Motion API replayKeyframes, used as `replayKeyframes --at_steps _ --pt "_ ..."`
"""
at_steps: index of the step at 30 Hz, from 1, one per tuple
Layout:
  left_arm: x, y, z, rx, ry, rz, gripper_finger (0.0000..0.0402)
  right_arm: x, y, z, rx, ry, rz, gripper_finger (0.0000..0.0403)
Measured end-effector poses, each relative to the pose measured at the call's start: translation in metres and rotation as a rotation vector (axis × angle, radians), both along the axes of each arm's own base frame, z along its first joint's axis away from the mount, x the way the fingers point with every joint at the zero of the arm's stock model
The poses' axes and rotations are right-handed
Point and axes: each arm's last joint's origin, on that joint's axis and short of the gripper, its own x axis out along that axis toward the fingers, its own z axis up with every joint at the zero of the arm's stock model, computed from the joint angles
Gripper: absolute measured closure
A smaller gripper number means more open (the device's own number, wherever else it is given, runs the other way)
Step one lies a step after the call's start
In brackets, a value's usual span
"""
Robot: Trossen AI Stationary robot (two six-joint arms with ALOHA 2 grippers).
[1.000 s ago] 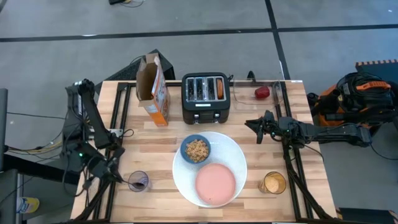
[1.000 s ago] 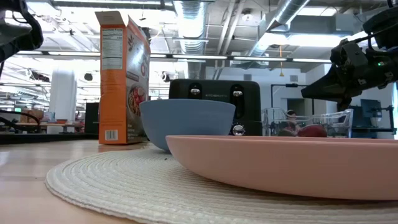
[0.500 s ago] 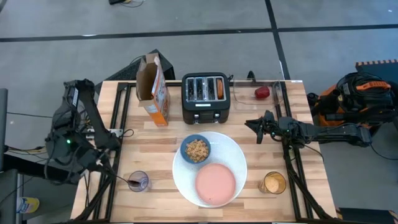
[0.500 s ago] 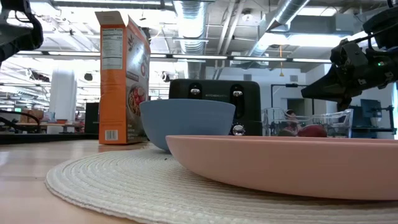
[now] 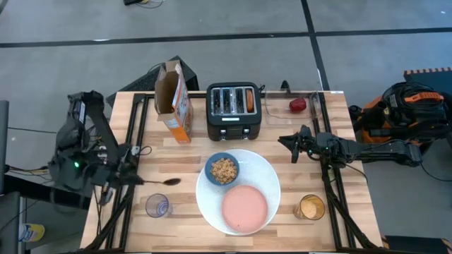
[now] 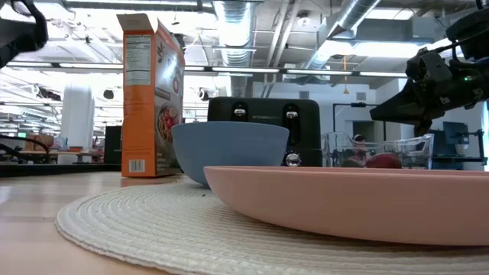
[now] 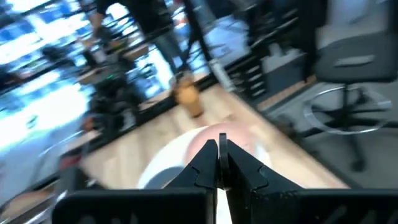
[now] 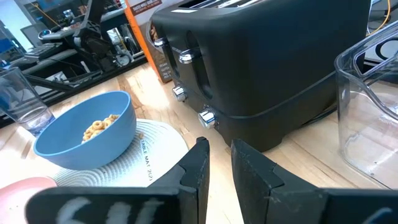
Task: Arrange a breakfast setting
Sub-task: Put the black spoon on the table mat
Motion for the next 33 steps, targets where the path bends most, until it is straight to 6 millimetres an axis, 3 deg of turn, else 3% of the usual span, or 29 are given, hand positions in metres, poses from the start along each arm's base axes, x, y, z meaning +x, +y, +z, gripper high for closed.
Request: replayKeyframes --at_steps 14,24,33 --pt "0.067 -0.063 -0.056 0.233 0.054 0.401 0.0401 0.000 0.000 0.000 0.000 0.000 0.000 0.0312" --pt "0.098 -0.082 -0.093 0.268 0.107 0.528 0.0401 0.000 0.000 0.000 0.000 0.000 0.000 0.0312" --pt "0.124 -0.094 -0.129 0.445 0.176 0.532 0.0401 0.000 0.000 0.000 0.000 0.000 0.000 0.0312"
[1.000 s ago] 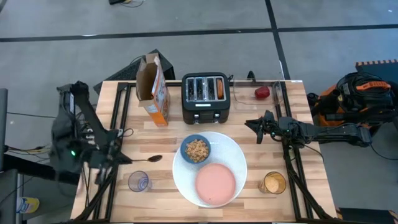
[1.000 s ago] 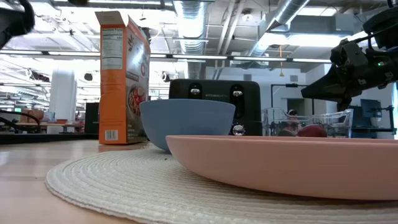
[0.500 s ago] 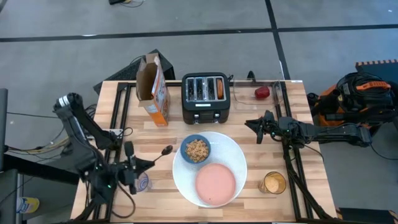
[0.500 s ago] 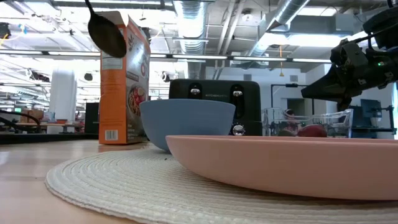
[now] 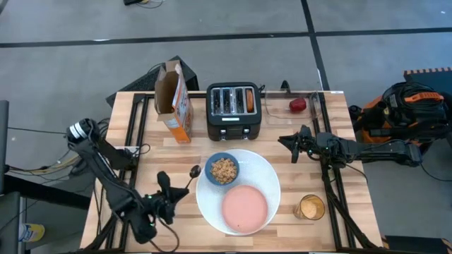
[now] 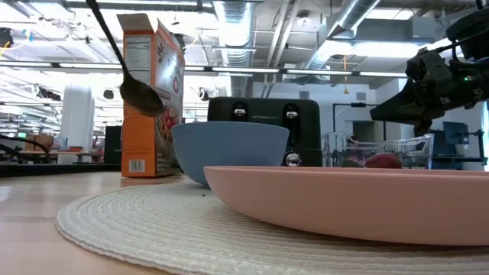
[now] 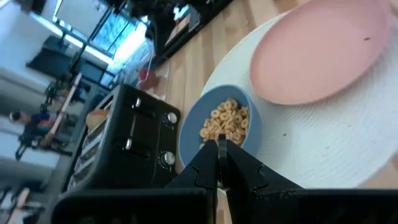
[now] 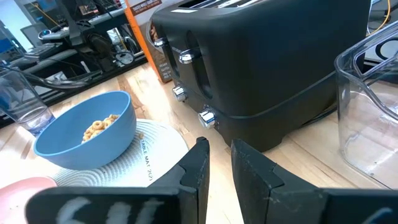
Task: Arrange a breakfast setting
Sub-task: Put the black spoon on the table mat
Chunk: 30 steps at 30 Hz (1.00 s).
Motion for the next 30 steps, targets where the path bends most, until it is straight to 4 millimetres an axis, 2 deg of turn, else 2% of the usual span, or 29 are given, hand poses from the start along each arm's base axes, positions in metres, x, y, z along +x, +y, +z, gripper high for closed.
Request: replayKeyframes --at_steps 9,13,25,30 --pt "0.028 0.009 -0.008 -0.054 -0.022 0.085 0.0401 0.000 0.000 0.000 0.000 0.000 0.000 0.0312" --pt "0.035 0.012 -0.011 -0.093 -0.010 0.100 0.0401 0.000 0.000 0.000 0.000 0.000 0.000 0.0312" --pt "0.052 0.009 -0.039 -0.087 0.018 0.153 0.0401 0.000 0.000 0.000 -0.001 -0.001 0.000 0.0312" --pt "0.058 0.017 -0.040 -0.118 0.029 0.182 0.0401 0.000 0.000 0.000 -0.001 -0.002 0.000 0.0312"
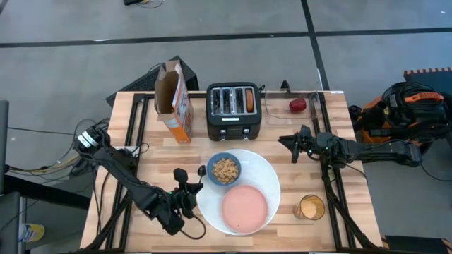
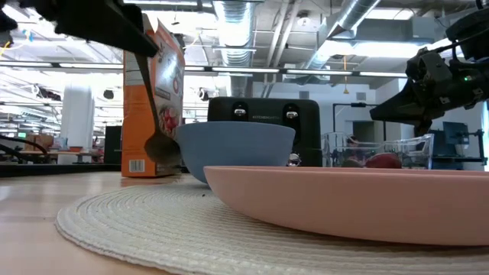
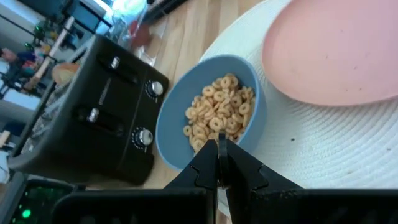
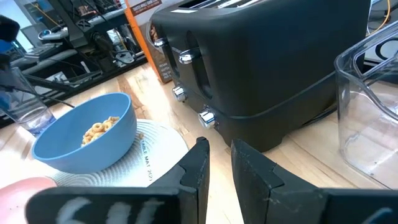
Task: Arrange a breakfast setting
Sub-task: Put the black spoon on the table mat
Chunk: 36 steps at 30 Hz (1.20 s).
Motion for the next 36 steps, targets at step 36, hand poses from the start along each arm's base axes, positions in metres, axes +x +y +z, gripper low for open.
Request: replayKeyframes --at_steps 36 --pt "0.015 0.003 -0.001 -0.336 0.004 -0.001 0.0389 0.000 0.000 0.000 0.001 -0.001 -0.001 0.0312"
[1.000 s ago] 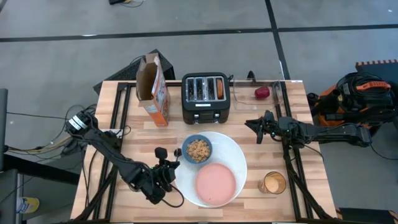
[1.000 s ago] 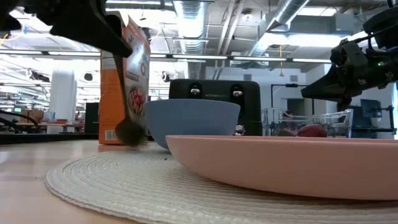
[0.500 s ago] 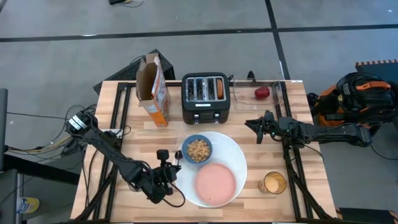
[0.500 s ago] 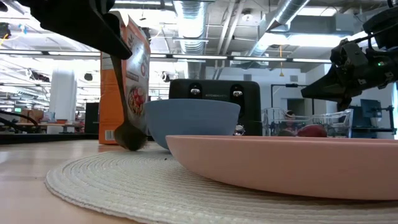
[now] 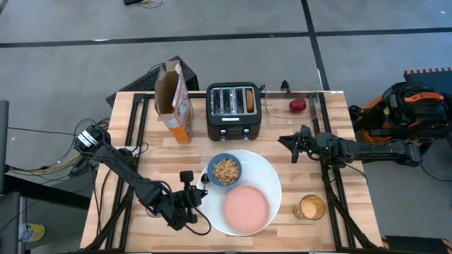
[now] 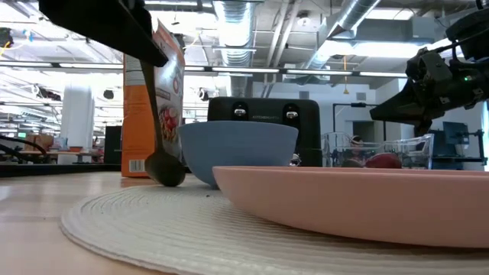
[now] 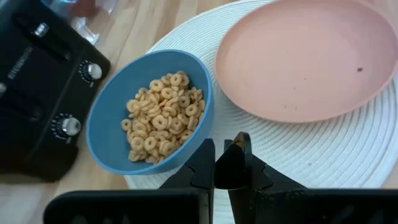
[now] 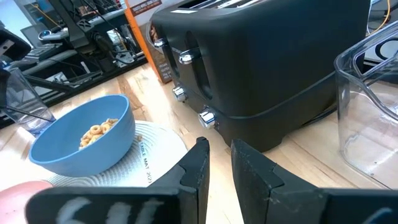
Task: Arrange a breakfast setting
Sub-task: Put the black spoon on the table mat
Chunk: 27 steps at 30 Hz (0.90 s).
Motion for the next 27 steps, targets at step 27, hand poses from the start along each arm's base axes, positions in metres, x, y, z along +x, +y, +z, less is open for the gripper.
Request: replayKeyframes --at_steps 27 --pt "-0.001 0.011 -0.005 0.032 0.052 0.053 0.0374 0.000 0.000 0.000 0.000 0.000 0.000 0.0312"
